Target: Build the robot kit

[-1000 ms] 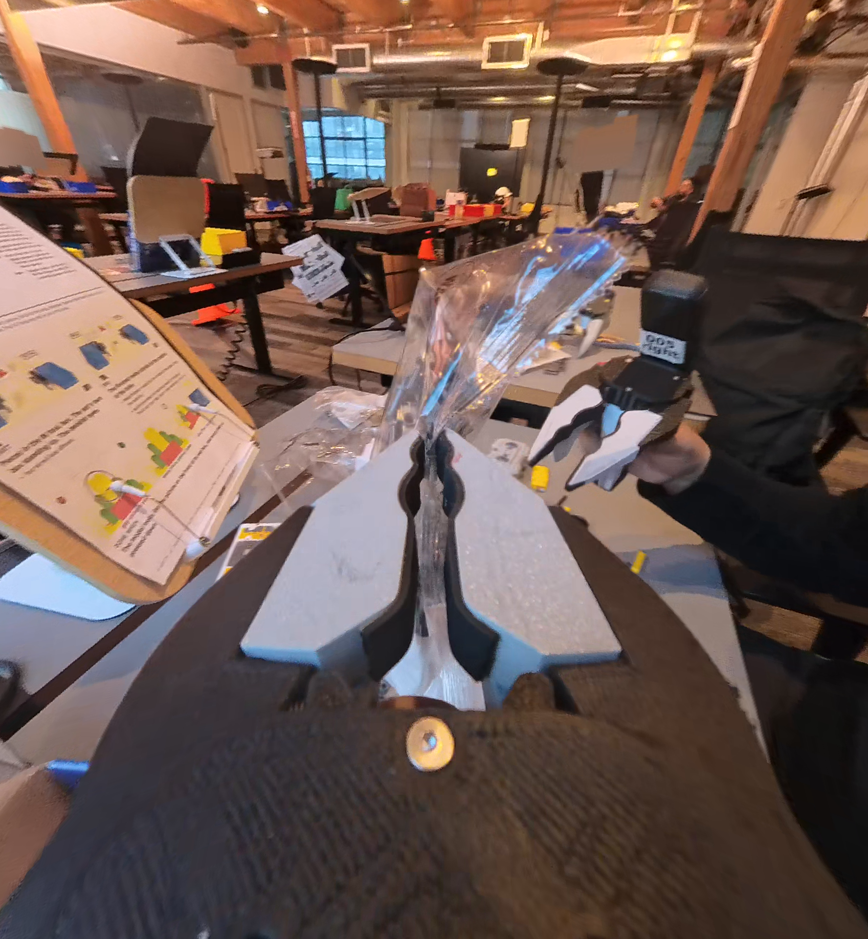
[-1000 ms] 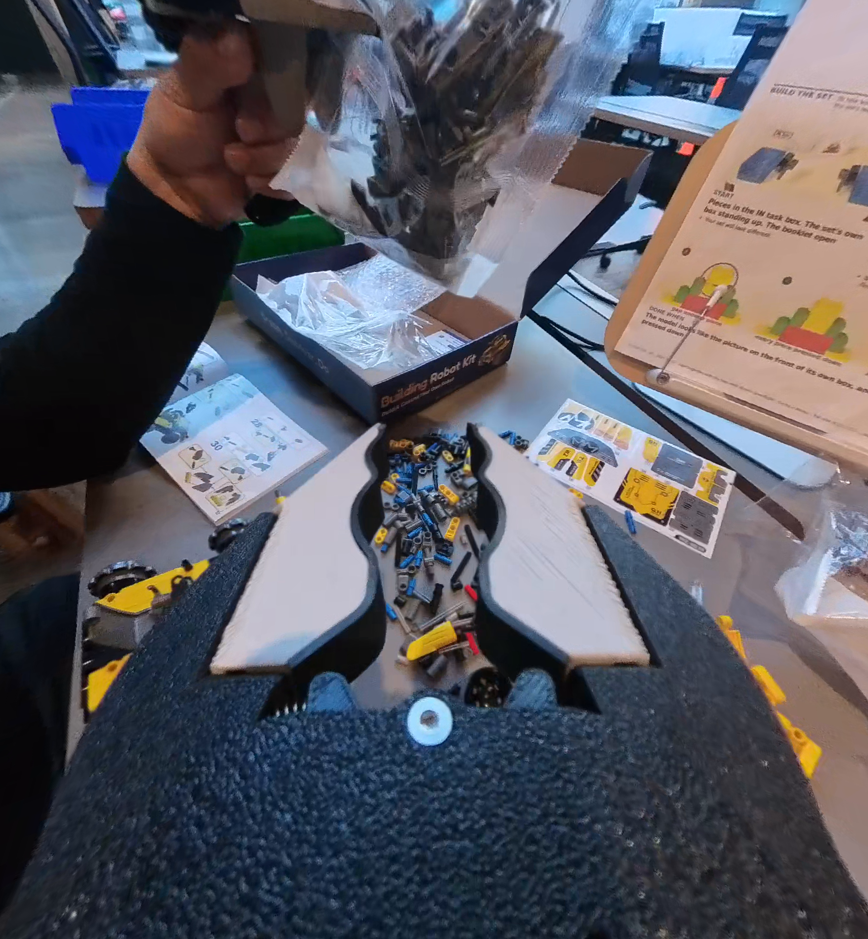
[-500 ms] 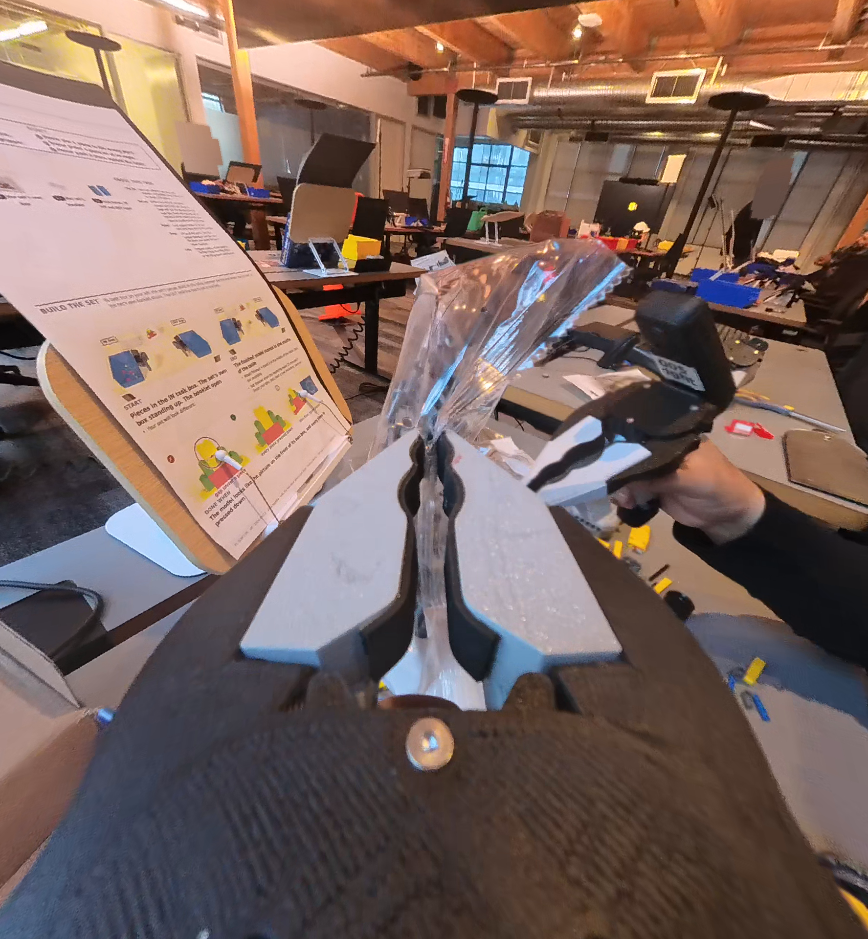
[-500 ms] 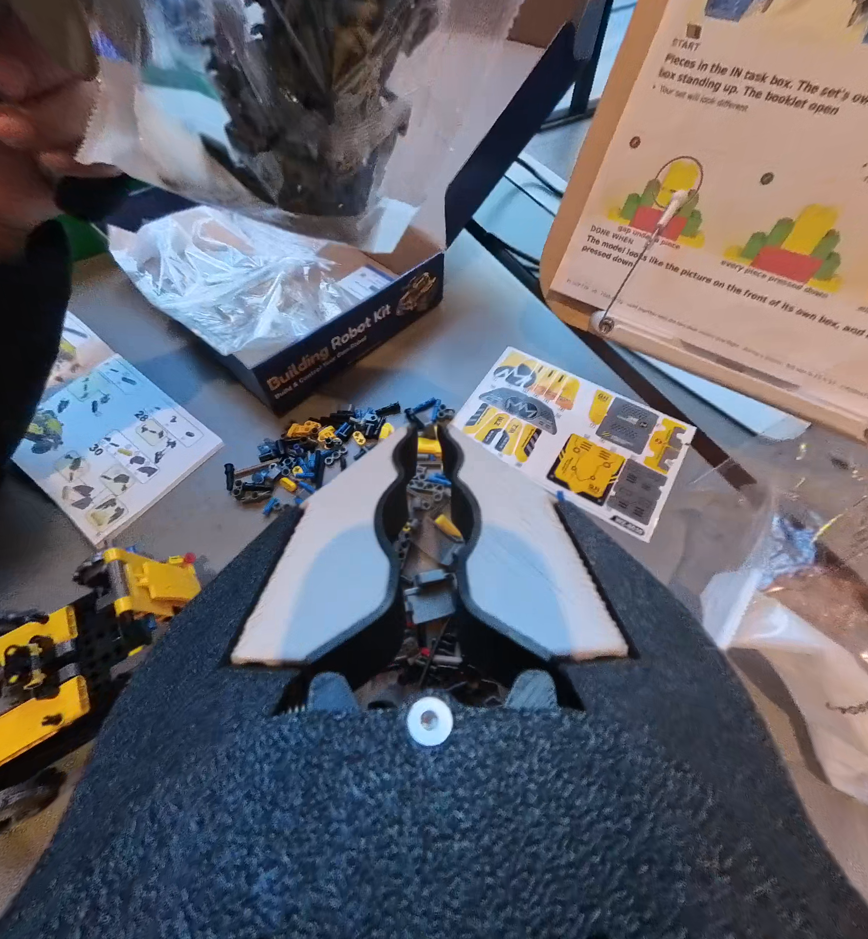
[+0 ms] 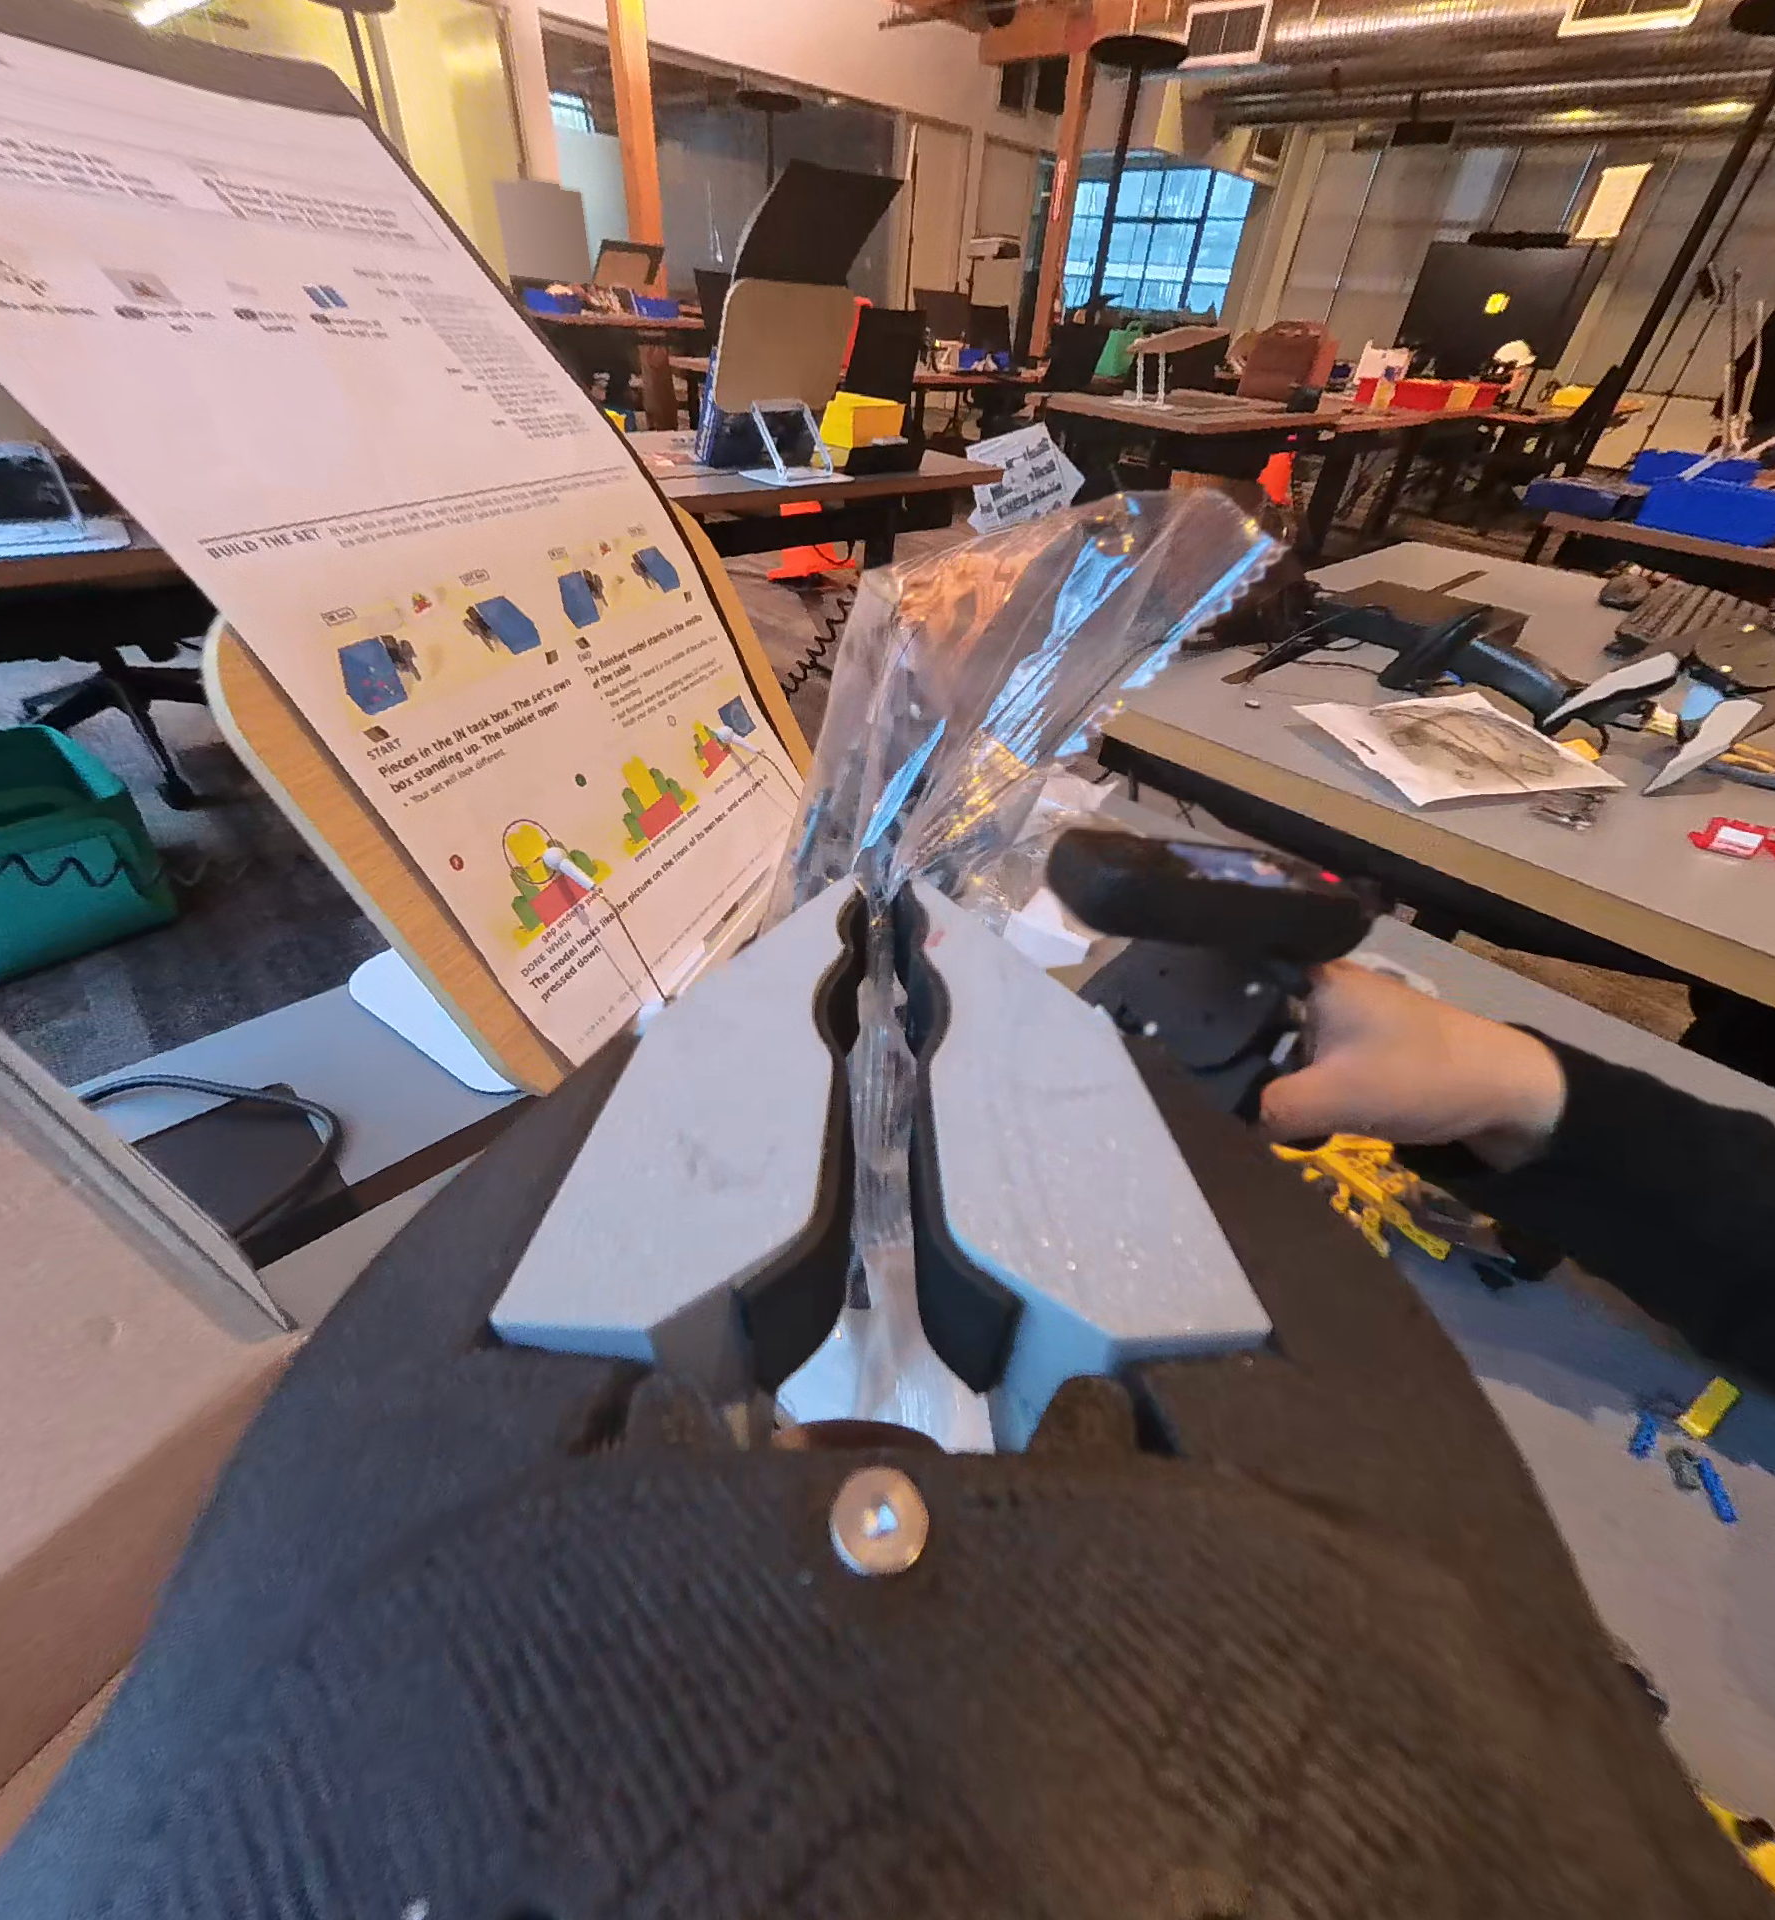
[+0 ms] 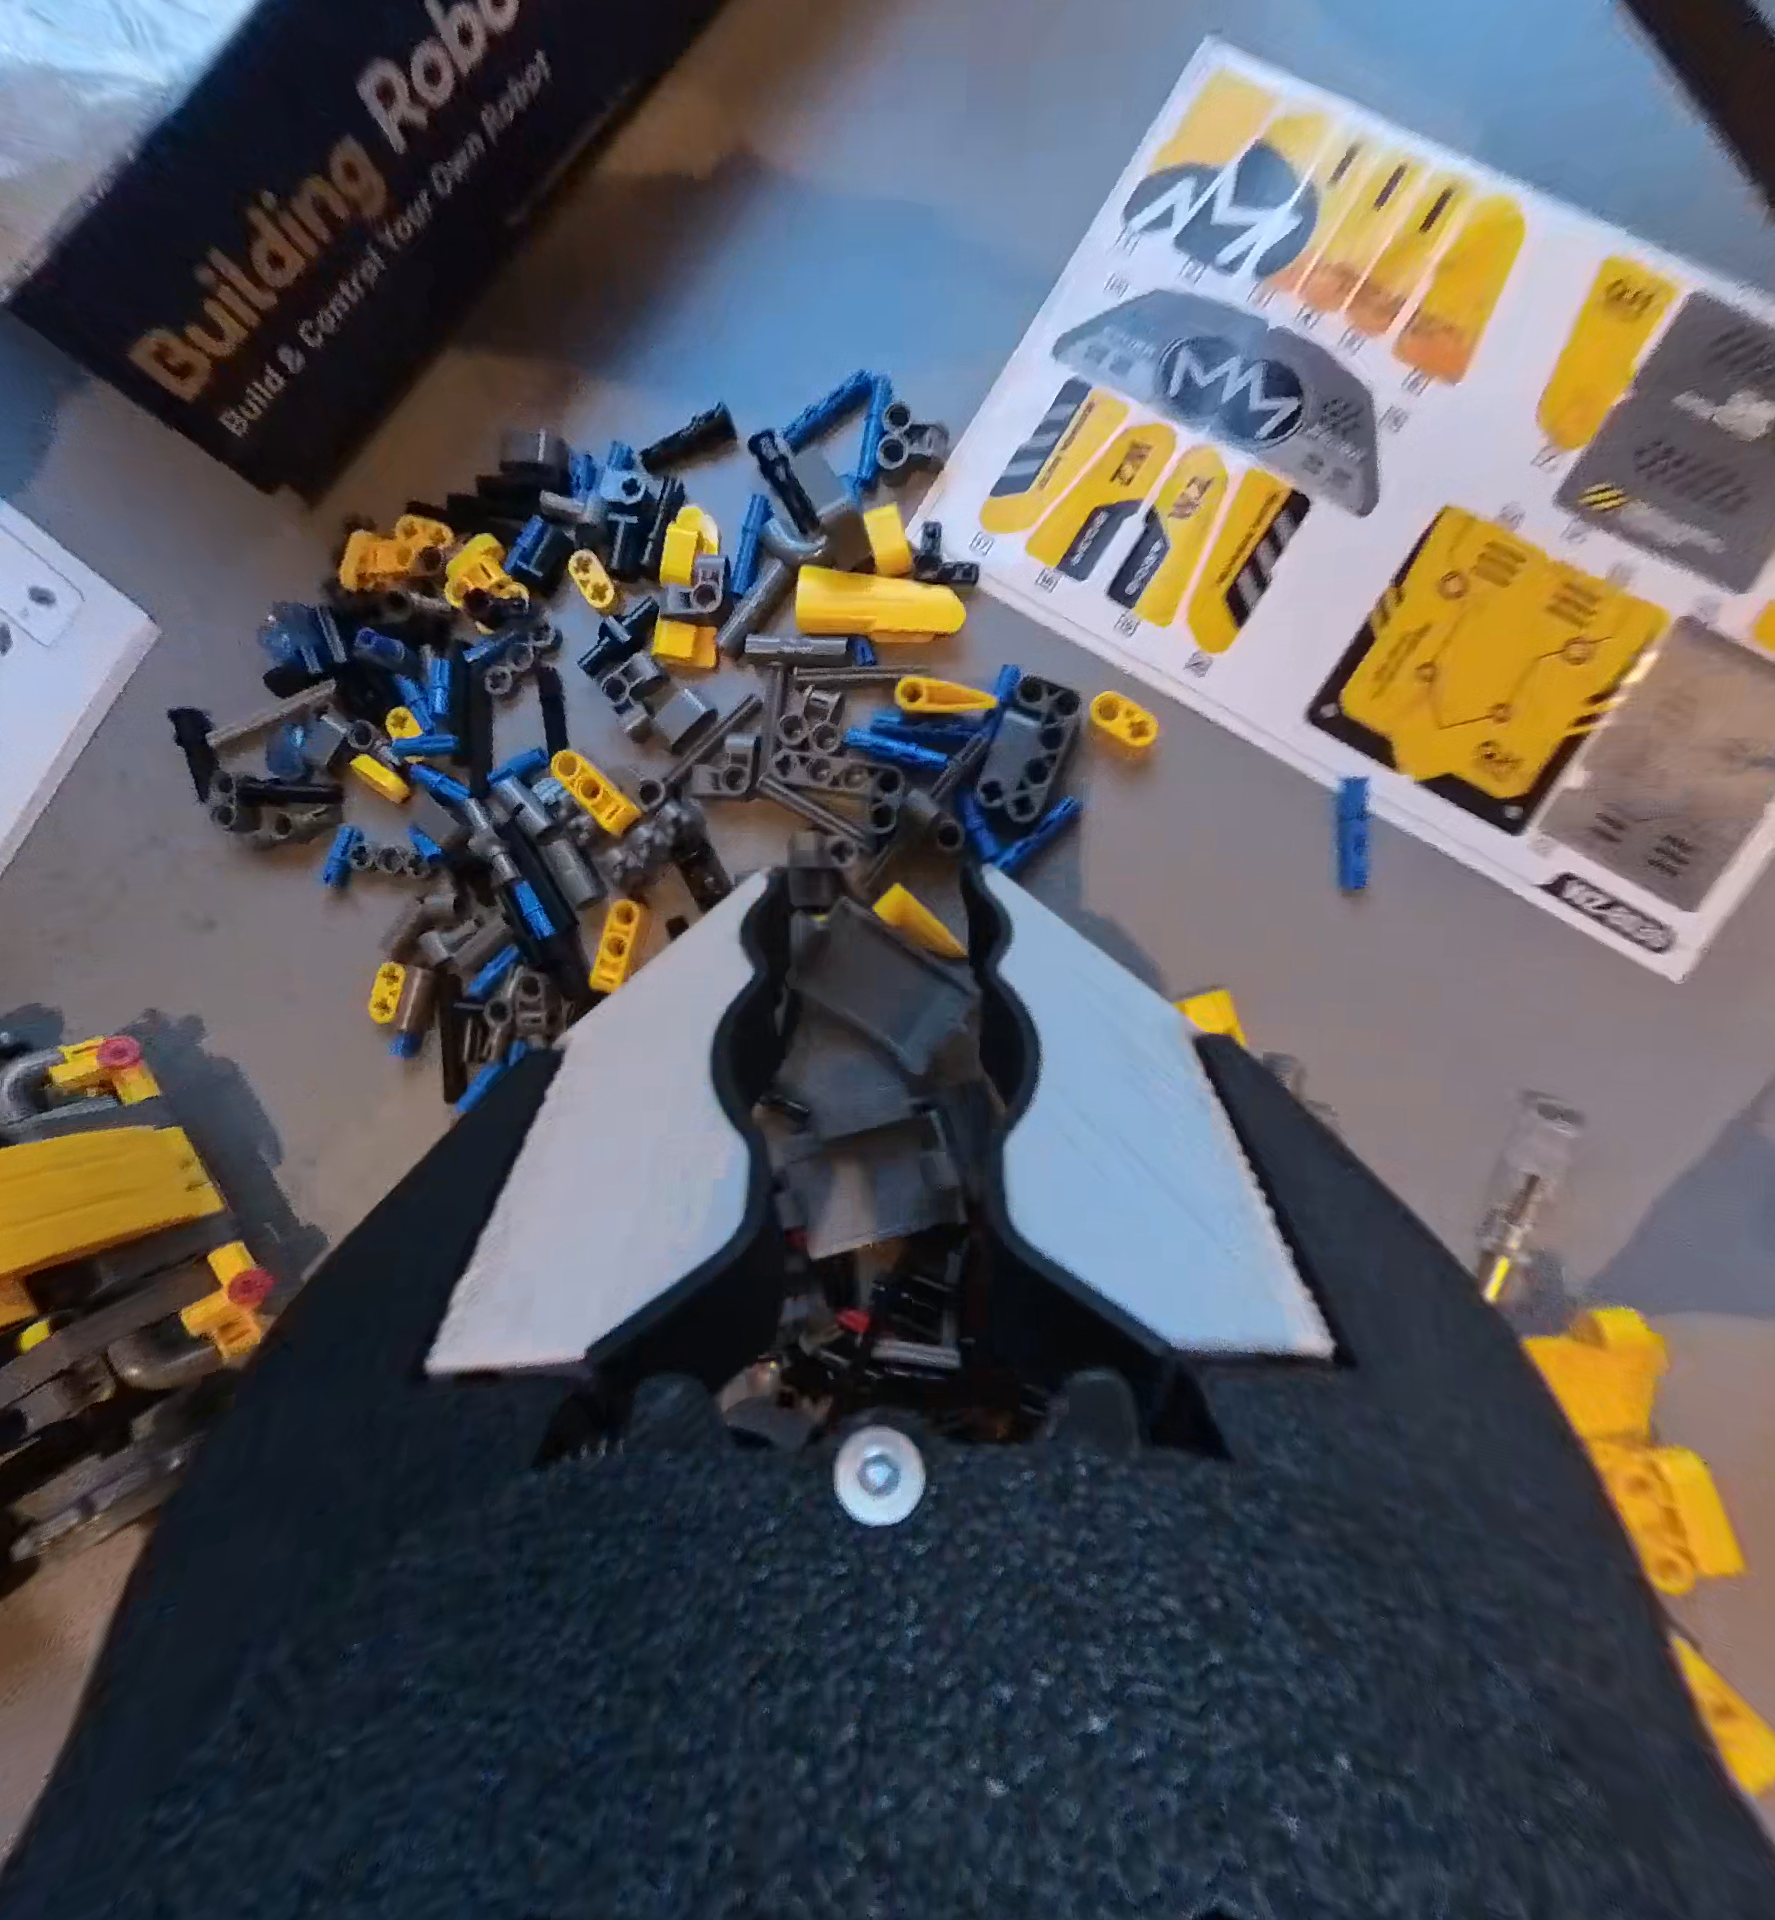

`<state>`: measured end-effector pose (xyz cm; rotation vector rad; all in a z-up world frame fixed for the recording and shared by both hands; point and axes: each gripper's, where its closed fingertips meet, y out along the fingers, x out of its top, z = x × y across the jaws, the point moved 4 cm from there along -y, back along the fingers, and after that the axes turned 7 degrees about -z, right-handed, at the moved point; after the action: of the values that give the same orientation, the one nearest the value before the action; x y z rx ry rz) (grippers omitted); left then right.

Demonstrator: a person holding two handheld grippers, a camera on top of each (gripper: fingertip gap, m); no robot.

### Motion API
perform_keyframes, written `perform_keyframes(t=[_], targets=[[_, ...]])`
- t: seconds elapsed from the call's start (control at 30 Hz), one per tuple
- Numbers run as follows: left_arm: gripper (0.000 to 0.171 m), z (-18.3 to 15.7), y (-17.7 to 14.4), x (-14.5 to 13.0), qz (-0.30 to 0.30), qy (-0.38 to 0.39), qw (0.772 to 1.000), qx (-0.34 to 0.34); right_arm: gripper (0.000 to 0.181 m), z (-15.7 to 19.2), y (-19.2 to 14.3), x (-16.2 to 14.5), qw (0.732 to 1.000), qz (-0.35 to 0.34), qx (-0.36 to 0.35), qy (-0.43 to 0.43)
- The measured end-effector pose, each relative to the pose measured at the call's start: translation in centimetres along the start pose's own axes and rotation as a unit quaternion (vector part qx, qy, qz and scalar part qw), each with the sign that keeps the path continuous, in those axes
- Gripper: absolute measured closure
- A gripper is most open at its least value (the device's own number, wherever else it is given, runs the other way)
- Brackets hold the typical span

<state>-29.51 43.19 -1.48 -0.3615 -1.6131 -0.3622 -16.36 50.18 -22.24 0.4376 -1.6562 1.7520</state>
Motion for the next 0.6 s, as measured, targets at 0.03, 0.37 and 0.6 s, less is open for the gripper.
perform_keyframes(t=[0.03, 0.37, 0.6], targets=[[0.171, -0.1, 0.2, -0.1, 0.003, 0.001, 1.000, -0.002, 0.146, 0.2, 0.8, -0.5, 1.000, 0.016, 0.009, -0.001], [0.171, -0.3, -0.2, 0.4, -0.006, 0.000, 1.000, -0.006, 0.167, 0.0, 0.5, -2.7, 0.996, 0.084, 0.004, -0.040], [0.171, -0.1, -1.0, 1.4, -0.028, -0.005, 1.000, -0.003, 0.161, -2.9, -0.6, -1.1, 0.999, 0.010, -0.038, 0.030]])
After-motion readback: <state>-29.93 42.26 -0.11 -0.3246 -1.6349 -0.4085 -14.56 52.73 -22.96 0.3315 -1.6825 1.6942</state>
